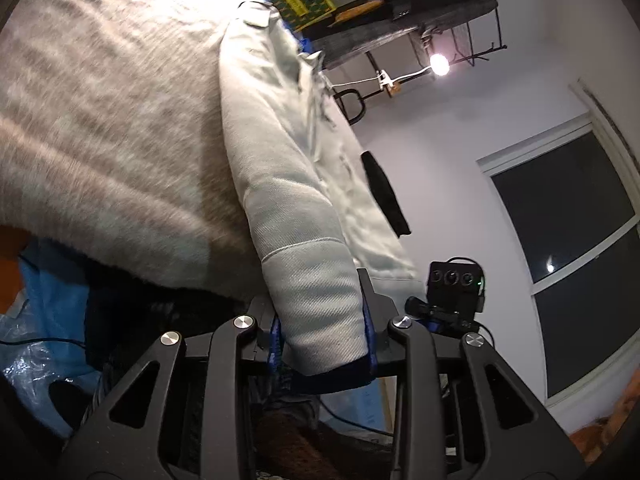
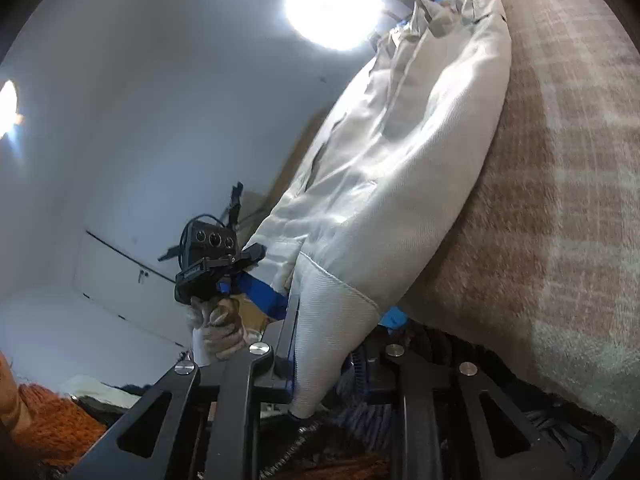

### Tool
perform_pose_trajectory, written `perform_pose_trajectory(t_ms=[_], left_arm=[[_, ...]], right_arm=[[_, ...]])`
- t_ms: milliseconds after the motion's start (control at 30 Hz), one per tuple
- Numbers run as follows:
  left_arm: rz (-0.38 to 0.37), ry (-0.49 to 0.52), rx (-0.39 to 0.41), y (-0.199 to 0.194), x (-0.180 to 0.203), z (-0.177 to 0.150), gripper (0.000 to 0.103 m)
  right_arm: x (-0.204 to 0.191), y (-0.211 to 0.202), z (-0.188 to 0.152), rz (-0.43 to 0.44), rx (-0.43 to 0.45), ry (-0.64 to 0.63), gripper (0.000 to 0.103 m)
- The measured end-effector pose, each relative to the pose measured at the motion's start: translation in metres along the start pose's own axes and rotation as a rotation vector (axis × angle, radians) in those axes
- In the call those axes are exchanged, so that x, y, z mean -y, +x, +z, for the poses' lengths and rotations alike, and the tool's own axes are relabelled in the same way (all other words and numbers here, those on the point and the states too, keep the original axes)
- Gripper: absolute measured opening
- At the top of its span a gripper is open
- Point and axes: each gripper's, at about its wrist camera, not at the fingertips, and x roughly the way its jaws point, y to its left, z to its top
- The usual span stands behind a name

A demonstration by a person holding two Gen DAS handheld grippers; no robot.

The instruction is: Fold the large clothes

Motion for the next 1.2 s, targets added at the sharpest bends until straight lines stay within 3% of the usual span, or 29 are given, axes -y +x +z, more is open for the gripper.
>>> perform_pose_trajectory(t_ms=[167, 500, 600, 900, 1200], left_arm=[[-0.013, -0.007, 0.005, -0.002, 0.017, 0.021, 0.029], [0.003, 0.078, 0.063, 0.009, 0.063, 0.081, 0.029], [-0.002, 0.060, 0.086, 0.018, 0.065, 0.104, 0.028], [0.034, -0.026, 0.107, 0.064, 0.038, 0.178, 0.028], [0.133, -0.117, 0.087, 0.118, -0.017, 0.221, 0.028]], right_arm=[[-0.005, -0.010, 0.014, 0.041, 0.050, 0.019, 0.021], [-0.030, -0.029, 0.069, 0.012, 0.177, -0.027, 0.021], [-0.026, -0.030, 0.094, -0.009, 0.208, -0.019, 0.020], [-0.007, -0.018, 0.167, -0.162, 0.233, 0.013, 0.019], [0.059, 0.014, 0.217, -0.280, 0.200, 0.172, 0.019]])
